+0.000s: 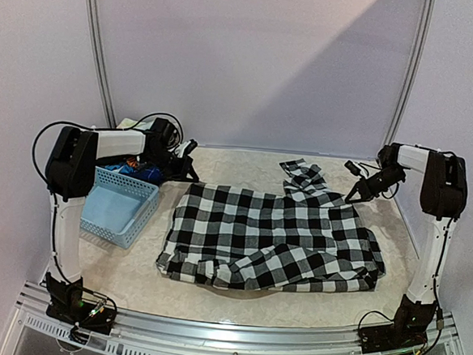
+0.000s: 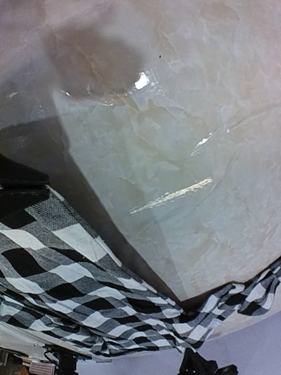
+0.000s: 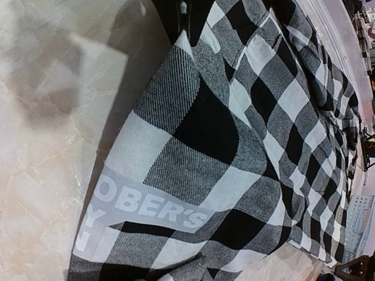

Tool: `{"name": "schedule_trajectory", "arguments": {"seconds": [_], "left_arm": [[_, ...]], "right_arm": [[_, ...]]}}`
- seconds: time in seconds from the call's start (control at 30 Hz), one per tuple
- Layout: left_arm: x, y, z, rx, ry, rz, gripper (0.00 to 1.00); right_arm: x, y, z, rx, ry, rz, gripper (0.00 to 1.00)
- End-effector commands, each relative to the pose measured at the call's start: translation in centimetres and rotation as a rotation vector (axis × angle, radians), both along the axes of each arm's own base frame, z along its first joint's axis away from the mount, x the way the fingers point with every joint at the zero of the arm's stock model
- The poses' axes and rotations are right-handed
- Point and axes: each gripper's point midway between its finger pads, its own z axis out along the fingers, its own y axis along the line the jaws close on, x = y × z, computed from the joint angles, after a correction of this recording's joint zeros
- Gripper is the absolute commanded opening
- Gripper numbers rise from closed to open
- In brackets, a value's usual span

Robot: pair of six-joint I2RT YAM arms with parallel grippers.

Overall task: Fold and stack the mixed laundry pile
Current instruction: Pick up the 1/3-folded shirt from the center of the board, then fold the 1/3-folded shirt at the center of the board.

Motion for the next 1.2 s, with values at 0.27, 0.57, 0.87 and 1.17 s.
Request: {"name": "schedule_trajectory", "arguments": {"seconds": [0.27,0.57,0.87,1.17], "left_arm": [[-1.0,1.1,2.0,-0.032,-0.018,0.006,0.0],[-2.4,1.4,2.1,-0.026,0.0,-0.008,0.0],[-2.4,1.2,0.7,-0.033,0.036,-0.005,0.0],[-0.7,0.5,0.2,-0.063,0.043,0.013,0.0]], "right_arm": [[-1.7,-0.1,2.5,-0.028,-0.107,0.055,0.0],[-2.6,-0.6,2.6,-0.061,-0.157,0.075,0.0],[-1.5,-1.1,0.8,-0.086,-0.138,0.046,0.02],[1.0,0.2,-0.5,0.044,0.026,0.002,0.48]]}}
